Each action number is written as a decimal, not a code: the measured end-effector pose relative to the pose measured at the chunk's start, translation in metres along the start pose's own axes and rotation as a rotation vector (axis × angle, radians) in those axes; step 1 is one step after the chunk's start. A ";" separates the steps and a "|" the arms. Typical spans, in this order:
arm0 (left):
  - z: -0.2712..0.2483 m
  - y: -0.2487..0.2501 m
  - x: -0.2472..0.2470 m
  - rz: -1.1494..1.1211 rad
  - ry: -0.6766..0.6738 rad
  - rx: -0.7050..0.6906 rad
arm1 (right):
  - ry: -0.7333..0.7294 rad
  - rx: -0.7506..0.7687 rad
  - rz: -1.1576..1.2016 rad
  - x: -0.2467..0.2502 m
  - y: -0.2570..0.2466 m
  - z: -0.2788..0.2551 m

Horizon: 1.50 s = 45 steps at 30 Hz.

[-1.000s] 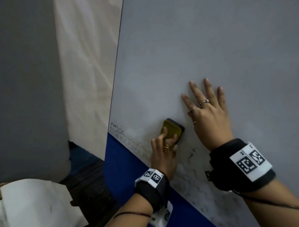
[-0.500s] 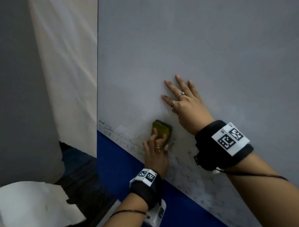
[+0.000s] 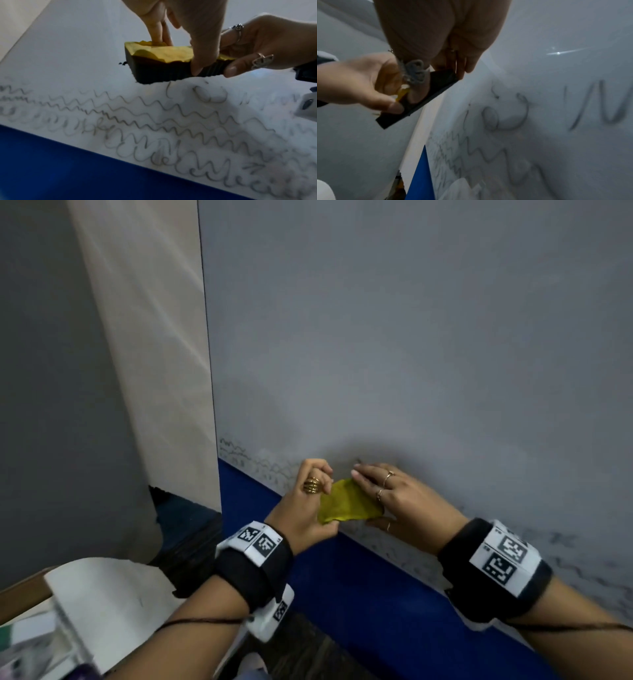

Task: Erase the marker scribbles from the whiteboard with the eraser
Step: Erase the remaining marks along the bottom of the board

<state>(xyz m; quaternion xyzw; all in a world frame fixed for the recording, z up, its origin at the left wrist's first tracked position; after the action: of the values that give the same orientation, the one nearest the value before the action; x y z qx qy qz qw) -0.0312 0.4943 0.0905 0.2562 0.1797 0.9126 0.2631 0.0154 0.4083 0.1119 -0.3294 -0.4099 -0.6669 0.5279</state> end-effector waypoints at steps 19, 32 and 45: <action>0.121 0.032 -0.017 0.620 -0.289 0.085 | 0.335 0.074 -0.551 -0.019 0.009 -0.013; 0.123 0.026 -0.019 0.810 -0.424 0.058 | 0.357 0.019 -0.587 -0.035 0.013 -0.041; 0.120 0.030 -0.029 0.729 -0.393 0.137 | 0.400 -0.058 -0.656 -0.003 0.031 -0.086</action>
<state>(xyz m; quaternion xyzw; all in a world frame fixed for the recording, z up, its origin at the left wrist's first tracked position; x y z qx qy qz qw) 0.0456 0.4773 0.1899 0.4892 0.0840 0.8657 -0.0655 0.0458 0.3293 0.0769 -0.0588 -0.3633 -0.8629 0.3464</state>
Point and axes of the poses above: each hand's wrist, its own z-axis towards the middle knuckle, its own x-axis out of the back of the hand, y = z × x, the point moved 10 cm from there along z, towards the middle knuckle, and after that the axes turned 10 degrees about y, right-handed, at the moved point
